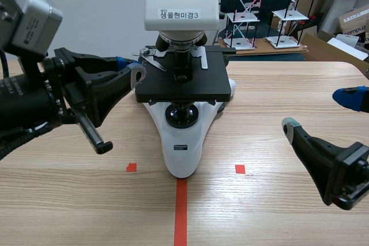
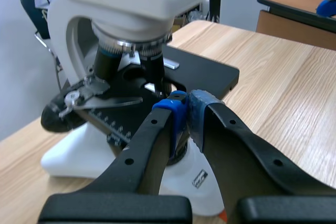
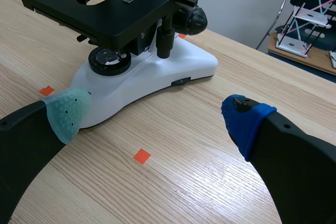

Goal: Point at the objective lens

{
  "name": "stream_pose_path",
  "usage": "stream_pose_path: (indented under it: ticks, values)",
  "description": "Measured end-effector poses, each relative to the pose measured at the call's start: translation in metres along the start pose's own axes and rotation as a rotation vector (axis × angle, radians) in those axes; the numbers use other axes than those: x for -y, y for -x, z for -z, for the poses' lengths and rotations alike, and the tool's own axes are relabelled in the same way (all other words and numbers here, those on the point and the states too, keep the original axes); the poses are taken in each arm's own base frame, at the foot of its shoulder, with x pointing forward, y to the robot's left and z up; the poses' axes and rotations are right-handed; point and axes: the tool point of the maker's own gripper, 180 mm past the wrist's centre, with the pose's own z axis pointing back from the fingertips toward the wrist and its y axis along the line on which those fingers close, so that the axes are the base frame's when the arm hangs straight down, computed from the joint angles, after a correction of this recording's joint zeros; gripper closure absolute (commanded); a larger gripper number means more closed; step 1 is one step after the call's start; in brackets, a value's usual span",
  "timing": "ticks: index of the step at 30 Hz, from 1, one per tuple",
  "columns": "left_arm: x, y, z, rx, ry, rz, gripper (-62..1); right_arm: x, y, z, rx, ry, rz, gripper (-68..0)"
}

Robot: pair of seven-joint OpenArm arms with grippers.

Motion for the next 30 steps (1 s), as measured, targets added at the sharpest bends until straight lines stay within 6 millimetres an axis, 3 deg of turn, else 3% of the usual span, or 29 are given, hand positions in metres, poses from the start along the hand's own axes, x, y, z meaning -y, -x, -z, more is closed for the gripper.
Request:
stream_pose_path:
  ticks: [4,9,16,30]
  values:
    - [0.000,-0.004,0.011,0.015,0.013,0.027,-4.1,0.000,0.000,0.000,0.000,0.000,0.000,-54.9]
    - [0.000,0.010,0.023,-0.024,0.015,0.020,-4.1,0.000,0.000,0.000,0.000,0.000,0.000,-54.9]
    - [-0.007,0.014,0.035,-0.016,-0.011,0.007,-4.1,0.000,0.000,0.000,0.000,0.000,0.000,-54.9]
    - [-0.007,0.014,0.038,-0.012,-0.016,0.002,-4.1,0.000,0.000,0.000,0.000,0.000,0.000,-54.9]
